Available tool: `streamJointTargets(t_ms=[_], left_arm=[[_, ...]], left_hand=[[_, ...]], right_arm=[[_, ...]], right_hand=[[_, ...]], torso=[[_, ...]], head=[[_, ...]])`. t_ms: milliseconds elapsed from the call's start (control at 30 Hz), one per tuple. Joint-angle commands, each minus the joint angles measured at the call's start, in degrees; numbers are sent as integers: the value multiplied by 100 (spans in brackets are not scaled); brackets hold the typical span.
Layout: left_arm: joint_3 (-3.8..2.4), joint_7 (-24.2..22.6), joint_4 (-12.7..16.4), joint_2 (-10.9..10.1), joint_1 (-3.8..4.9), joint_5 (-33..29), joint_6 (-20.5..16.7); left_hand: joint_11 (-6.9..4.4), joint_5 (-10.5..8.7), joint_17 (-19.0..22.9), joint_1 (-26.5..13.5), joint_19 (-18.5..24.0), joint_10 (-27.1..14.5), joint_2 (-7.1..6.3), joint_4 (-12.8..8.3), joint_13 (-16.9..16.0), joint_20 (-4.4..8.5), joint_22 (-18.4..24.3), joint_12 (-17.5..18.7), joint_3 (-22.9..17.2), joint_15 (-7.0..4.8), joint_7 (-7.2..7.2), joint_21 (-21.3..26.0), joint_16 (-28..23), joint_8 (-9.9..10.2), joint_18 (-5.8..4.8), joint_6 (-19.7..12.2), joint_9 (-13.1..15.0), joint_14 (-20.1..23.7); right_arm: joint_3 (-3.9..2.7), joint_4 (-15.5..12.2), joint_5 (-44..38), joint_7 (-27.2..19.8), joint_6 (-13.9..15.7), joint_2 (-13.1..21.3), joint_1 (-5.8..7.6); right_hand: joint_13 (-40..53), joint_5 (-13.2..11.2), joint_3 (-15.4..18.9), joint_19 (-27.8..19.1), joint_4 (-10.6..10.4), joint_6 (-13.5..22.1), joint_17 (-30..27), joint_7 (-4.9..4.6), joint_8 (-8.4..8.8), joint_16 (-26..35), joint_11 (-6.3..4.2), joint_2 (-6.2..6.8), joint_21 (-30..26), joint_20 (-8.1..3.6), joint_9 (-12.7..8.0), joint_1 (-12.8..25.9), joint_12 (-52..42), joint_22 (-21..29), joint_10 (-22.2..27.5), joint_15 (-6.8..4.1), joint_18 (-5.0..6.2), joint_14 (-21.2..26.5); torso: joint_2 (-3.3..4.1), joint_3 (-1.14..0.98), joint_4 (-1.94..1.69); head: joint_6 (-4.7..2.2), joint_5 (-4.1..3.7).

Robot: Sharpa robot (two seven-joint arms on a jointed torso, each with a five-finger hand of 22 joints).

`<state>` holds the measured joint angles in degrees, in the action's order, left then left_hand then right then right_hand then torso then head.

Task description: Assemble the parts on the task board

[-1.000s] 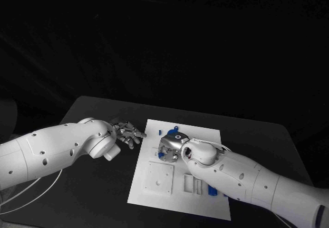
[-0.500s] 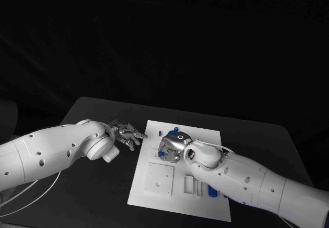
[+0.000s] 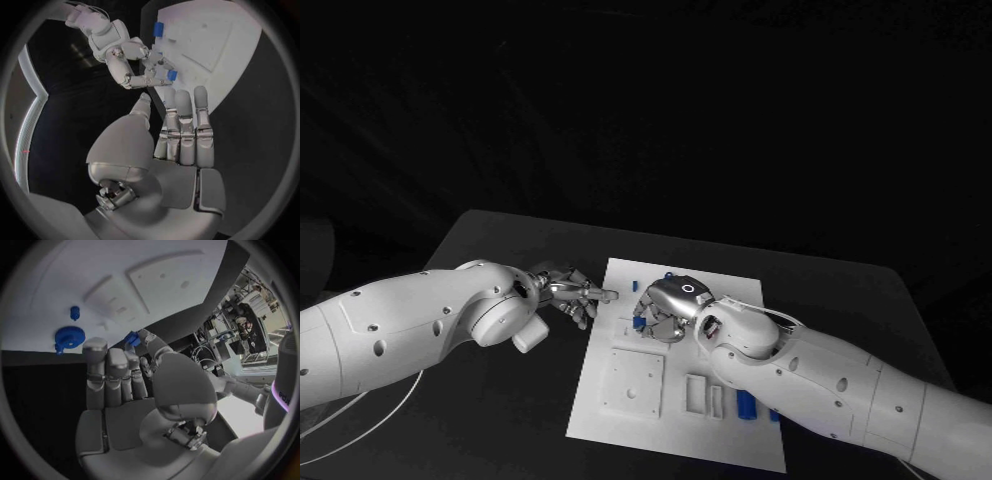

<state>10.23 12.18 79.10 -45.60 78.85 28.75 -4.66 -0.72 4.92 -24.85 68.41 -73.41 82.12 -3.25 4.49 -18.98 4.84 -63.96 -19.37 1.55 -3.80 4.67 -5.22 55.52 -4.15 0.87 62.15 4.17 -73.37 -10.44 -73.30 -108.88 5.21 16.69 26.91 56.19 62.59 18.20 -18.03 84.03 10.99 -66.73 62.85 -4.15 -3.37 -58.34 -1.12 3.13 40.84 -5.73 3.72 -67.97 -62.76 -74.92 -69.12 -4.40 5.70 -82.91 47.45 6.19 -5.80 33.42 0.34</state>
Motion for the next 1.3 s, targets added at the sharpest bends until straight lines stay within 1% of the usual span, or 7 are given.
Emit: streamJointTargets(t_ms=[33, 267, 333, 433, 533, 800, 1300], left_arm=[[25, -383, -20, 8, 7, -208, 601], [155, -586, -133, 74, -3, -220, 822], [189, -627, -152, 94, -7, -225, 845], [216, -674, -168, 117, -14, -232, 837], [231, -716, -189, 146, -21, -247, 827], [245, -853, -223, 219, -40, -277, 581], [247, -883, -266, 328, -78, -303, 560]], left_hand=[[-63, 89, -135, -34, -70, 6, -109, 67, -179, 70, -245, -266, -89, -59, -34, -154, 347, -40, -73, 112, 85, 3], [-130, 1120, -280, -246, 48, -114, -8, -46, -489, 111, -736, -682, 9, -106, -182, -358, 822, -363, -87, 328, 858, 155], [-121, 1413, -278, -412, 113, -312, -26, -78, -708, 112, -987, -994, 57, -118, -214, -428, 1034, -971, -87, -158, 1743, 245], [-144, 1431, -207, -495, 134, -412, -17, -35, -772, 111, -1116, -1161, -2, -110, -232, -417, 1142, -1457, -87, -455, 2428, 293], [-151, 1430, -148, -530, 125, -470, -38, 24, -793, 114, -1191, -1276, -50, -113, -239, -401, 1243, -1626, -87, -586, 2778, 322], [-84, 1458, 38, -539, 139, -733, -8, 43, -785, 73, -1198, -1440, -65, -64, -175, -348, 1314, -1504, -68, -774, 2956, 404], [-39, 1459, 179, -549, 154, -881, 25, 54, -678, 29, -1203, -1554, -42, -24, -113, -296, 1394, -1340, -36, -857, 2765, 473]], right_arm=[[-36, -90, 399, -24, 143, 59, -4], [-200, -244, 1025, -33, 181, 205, -6], [-235, -275, 1134, -35, 187, 240, -7], [-264, -305, 1213, -40, 198, 270, -8], [-284, -338, 1260, -43, 204, 293, -11], [-308, -433, 1350, -55, 194, 331, -36], [-323, -602, 1442, -64, 186, 382, -94]], right_hand=[[3, 32, 25, 301, 16, -10, 2, -7, -19, 26, -7, 72, 33, -21, -1, -40, 15, -475, -32, -39, -70, -12], [12, 142, 30, 301, -1, 4, 4, -12, -19, 40, -4, 84, 37, -18, -1, -36, 14, -475, -38, -39, -54, -16], [12, 151, 33, 300, -4, 4, 1, -13, -19, 46, -4, 85, 37, -17, -1, -34, 15, -475, -38, -38, -53, -15], [12, 151, 33, 300, -4, 4, 1, -13, -19, 46, -4, 85, 37, -17, -1, -34, 15, -475, -38, -38, -53, -15], [13, 165, 37, 300, -6, 17, 4, -16, -16, 46, -3, 87, 37, -16, -3, -36, 15, -475, -39, -38, -50, -17], [17, 252, 35, 299, -7, 21, 9, -18, -18, 51, -2, 93, 31, -13, -2, -39, 17, -475, -39, -37, -42, -18], [16, 277, 34, 300, -10, 25, 10, -19, -18, 55, -2, 96, 33, -12, -2, -35, 20, -475, -38, -37, -40, -19]], torso=[[5, 1, 11], [12, -6, 22], [9, -8, 22], [7, -8, 24], [12, -7, 14], [9, -2, 6], [6, 3, 0]], head=[[-14, -9], [-19, -28], [-24, -36], [-22, -40], [-19, -55], [-10, -77], [22, -64]])
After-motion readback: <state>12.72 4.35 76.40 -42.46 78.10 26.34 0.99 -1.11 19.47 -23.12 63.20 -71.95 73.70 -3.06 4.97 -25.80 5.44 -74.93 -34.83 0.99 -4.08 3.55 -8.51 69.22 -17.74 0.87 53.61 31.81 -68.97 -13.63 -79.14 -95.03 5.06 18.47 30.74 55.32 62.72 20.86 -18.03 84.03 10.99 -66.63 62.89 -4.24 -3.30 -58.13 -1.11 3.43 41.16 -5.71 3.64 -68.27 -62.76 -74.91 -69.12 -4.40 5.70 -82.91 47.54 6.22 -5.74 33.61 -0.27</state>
